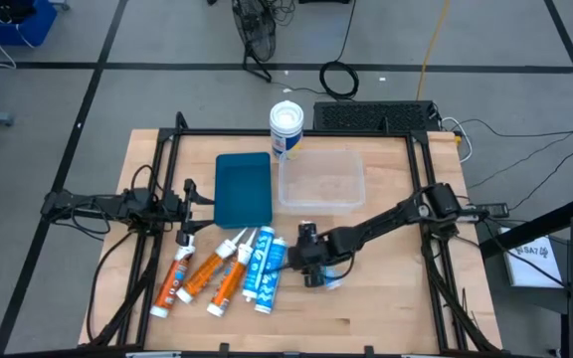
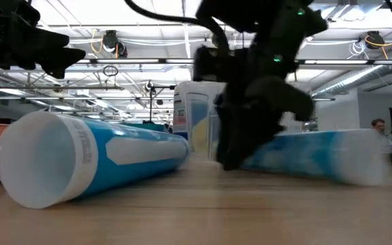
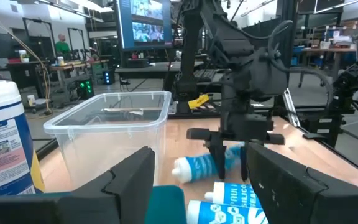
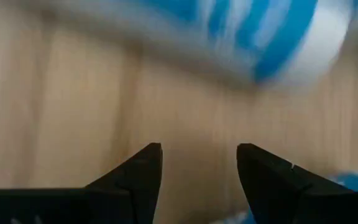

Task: Pick & place silicon tubes, Sealant and Lysol wipes
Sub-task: Put the blue caulk tube into the blue bin

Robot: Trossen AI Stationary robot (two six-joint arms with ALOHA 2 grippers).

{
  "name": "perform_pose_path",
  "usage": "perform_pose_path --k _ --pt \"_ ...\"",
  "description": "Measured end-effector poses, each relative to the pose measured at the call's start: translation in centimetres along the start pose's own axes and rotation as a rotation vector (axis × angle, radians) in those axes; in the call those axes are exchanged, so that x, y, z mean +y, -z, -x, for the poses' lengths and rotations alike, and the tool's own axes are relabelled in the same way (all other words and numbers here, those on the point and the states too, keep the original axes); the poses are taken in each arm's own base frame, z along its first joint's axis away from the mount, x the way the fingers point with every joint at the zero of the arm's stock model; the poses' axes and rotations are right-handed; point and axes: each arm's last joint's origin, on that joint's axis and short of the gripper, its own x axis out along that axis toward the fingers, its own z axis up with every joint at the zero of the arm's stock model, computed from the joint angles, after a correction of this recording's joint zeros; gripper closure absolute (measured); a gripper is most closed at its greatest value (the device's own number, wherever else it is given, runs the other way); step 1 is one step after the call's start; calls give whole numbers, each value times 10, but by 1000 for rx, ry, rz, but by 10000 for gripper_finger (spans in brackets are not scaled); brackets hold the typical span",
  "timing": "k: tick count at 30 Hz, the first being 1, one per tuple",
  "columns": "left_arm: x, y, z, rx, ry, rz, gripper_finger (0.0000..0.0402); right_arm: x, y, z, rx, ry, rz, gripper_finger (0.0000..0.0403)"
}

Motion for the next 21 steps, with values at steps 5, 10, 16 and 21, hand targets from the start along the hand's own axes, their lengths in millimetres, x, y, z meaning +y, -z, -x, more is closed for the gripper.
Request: perform_pose_path --k 5,10,16,21 --pt "0 0 0 0 0 0 149 6 -2 26 -18 -7 -31 212" --pt "0 0 0 0 0 0 149 8 6 72 10 41 -83 220" --pt "0 0 0 0 0 0 149 -10 38 133 187 161 -338 228" --pt "0 0 0 0 0 0 149 -33 68 159 280 248 -533 203"
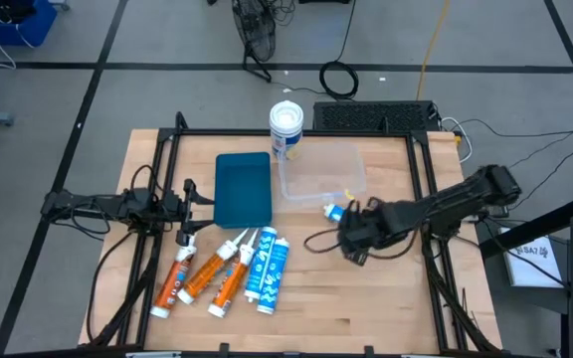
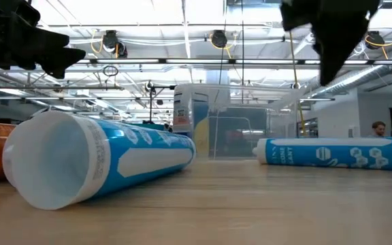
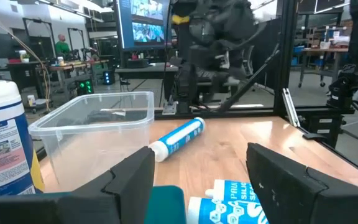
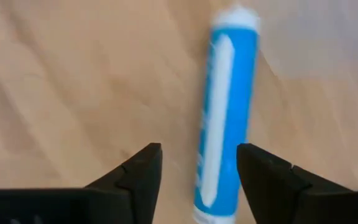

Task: Pick & place silicon tubes, Sealant and Lysol wipes
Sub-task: Put the blue caulk tube into the blue bin

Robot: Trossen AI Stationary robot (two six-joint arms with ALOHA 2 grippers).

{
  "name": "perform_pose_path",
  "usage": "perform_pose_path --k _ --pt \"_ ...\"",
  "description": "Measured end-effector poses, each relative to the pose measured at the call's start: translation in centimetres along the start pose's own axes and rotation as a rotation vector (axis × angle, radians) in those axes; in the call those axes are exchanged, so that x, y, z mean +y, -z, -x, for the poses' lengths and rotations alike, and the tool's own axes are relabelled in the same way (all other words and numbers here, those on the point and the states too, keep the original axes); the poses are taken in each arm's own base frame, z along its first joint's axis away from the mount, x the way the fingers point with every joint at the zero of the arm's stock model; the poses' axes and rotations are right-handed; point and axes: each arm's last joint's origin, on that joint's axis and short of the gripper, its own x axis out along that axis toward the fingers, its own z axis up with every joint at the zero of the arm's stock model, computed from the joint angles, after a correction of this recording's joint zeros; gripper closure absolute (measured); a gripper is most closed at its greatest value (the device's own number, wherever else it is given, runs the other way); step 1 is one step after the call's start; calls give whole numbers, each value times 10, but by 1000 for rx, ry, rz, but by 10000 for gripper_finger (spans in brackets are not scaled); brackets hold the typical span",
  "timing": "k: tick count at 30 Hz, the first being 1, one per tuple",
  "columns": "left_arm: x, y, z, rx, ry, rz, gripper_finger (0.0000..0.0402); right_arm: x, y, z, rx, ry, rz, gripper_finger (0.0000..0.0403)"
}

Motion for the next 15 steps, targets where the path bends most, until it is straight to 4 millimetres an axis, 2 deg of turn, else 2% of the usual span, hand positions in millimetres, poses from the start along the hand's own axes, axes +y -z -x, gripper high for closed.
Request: perform_pose_path --k 3,7,11,15 --pt "0 0 0 0 0 0 149 -20 12 -13 45 -4 -85 173" --pt "0 0 0 0 0 0 149 -44 30 -48 114 -25 -168 132" --pt "0 0 0 0 0 0 149 -55 39 -78 100 -128 -211 106" --pt "0 0 0 0 0 0 149 -59 42 -97 43 -212 -228 97"
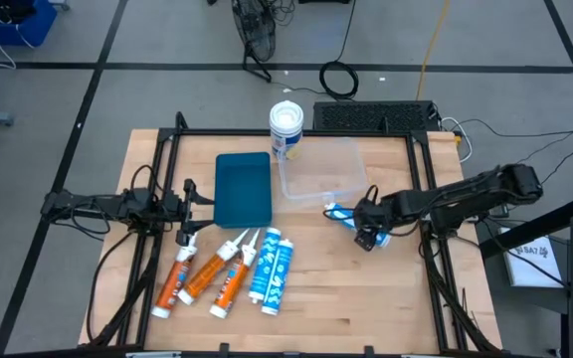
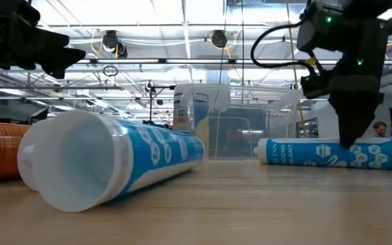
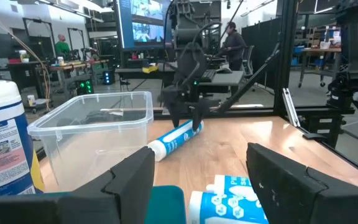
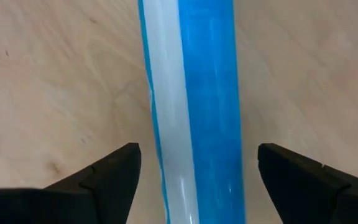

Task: Pick & place silicon tubes, Sealant and Lysol wipes
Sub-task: Put the blue caulk tube into the blue bin

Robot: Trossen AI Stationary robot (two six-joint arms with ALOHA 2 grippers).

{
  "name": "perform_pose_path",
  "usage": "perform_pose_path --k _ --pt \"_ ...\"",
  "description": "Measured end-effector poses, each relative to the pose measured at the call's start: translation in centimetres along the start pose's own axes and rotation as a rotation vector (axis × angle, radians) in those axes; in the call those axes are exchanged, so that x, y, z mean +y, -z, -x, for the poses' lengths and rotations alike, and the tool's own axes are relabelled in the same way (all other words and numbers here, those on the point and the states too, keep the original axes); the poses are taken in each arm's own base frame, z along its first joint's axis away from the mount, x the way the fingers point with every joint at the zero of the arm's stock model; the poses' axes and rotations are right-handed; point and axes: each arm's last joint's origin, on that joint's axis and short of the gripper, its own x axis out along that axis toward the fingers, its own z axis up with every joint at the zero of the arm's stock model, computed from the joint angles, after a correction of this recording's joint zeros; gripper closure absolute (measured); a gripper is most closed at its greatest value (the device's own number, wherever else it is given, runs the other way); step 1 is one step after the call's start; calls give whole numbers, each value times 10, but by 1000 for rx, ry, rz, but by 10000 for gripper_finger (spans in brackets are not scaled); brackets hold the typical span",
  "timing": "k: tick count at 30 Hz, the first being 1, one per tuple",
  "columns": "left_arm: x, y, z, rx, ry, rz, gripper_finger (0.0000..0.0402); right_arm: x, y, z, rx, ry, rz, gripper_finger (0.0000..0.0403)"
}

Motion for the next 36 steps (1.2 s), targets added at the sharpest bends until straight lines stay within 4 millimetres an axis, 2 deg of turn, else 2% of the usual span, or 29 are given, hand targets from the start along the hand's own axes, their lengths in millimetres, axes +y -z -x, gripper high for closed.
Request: perform_pose_path --k 8,18,29,36 --pt "0 0 0 0 0 0 149 0 -1 -18 -72 -40 53 100" --pt "0 0 0 0 0 0 149 -7 10 -55 36 99 82 101" --pt "0 0 0 0 0 0 149 -7 13 -58 65 97 93 103" --pt "0 0 0 0 0 0 149 -9 16 -57 110 106 69 144"
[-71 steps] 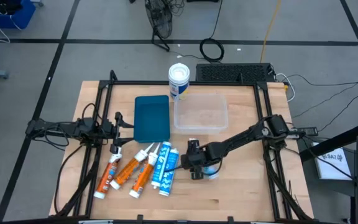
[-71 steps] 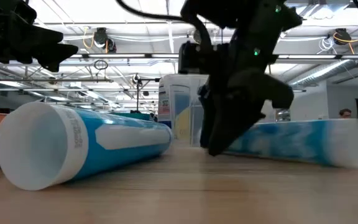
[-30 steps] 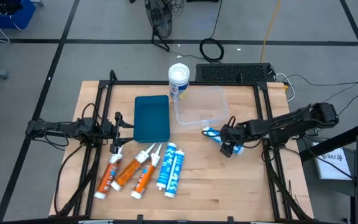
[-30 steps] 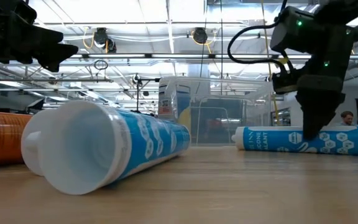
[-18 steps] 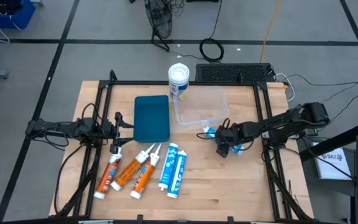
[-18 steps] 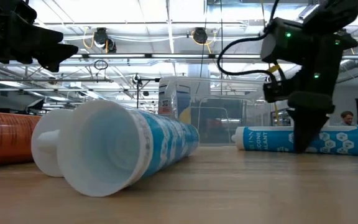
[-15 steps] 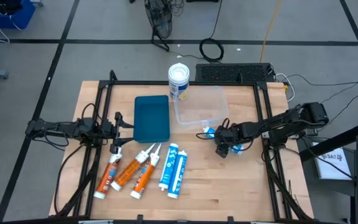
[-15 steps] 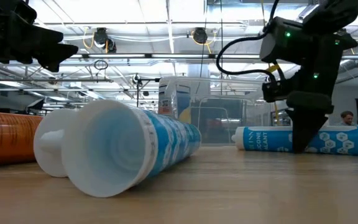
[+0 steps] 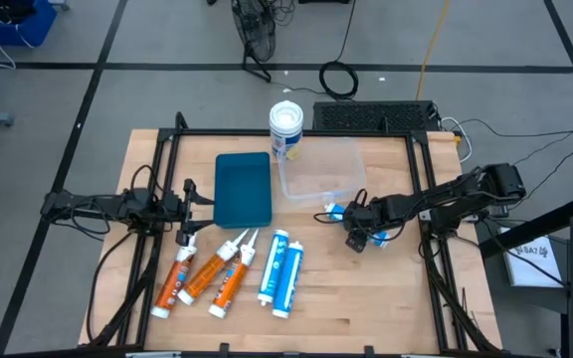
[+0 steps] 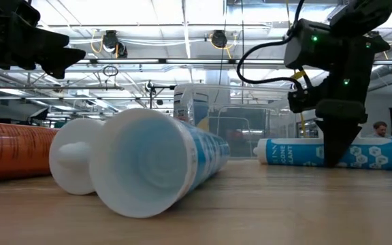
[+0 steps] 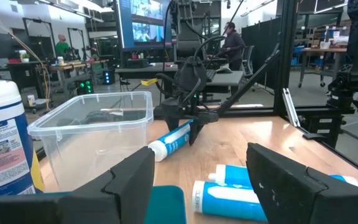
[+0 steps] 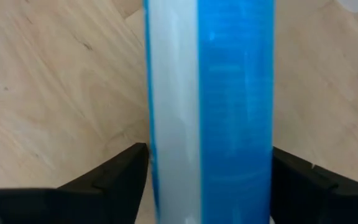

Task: Pick & place silicon tubes, Sealant and Lysol wipes
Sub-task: Put the blue caulk tube into the blue bin

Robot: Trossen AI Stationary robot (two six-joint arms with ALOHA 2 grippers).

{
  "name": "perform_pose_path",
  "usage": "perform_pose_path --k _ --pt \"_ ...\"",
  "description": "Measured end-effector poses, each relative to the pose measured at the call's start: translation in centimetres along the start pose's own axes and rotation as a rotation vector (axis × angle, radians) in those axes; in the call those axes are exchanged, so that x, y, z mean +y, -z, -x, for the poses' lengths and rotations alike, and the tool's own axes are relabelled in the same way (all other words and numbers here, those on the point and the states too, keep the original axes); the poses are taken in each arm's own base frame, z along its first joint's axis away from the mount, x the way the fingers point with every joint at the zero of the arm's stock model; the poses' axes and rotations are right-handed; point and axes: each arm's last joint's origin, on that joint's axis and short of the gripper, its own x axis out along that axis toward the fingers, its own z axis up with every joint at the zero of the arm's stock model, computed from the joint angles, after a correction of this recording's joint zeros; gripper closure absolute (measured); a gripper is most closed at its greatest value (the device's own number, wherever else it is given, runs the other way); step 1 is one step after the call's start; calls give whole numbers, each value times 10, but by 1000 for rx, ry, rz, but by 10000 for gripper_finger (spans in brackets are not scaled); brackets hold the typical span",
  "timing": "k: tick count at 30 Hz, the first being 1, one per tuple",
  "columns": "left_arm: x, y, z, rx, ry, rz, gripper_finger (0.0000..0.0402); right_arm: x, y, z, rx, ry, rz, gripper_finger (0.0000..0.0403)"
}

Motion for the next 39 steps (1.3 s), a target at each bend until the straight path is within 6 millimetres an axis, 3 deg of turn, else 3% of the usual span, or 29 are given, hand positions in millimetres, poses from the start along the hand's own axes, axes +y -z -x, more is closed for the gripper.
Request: perform_pose_path --k 5,15,25,39 --pt "0 0 0 0 0 0 149 1 3 0 32 -20 -15 201" --pt "0 0 0 0 0 0 149 15 15 12 14 -107 -9 200" --pt "0 0 0 0 0 0 149 33 24 58 -340 -269 -44 200" --pt "0 0 0 0 0 0 149 57 34 81 -826 -191 154 200"
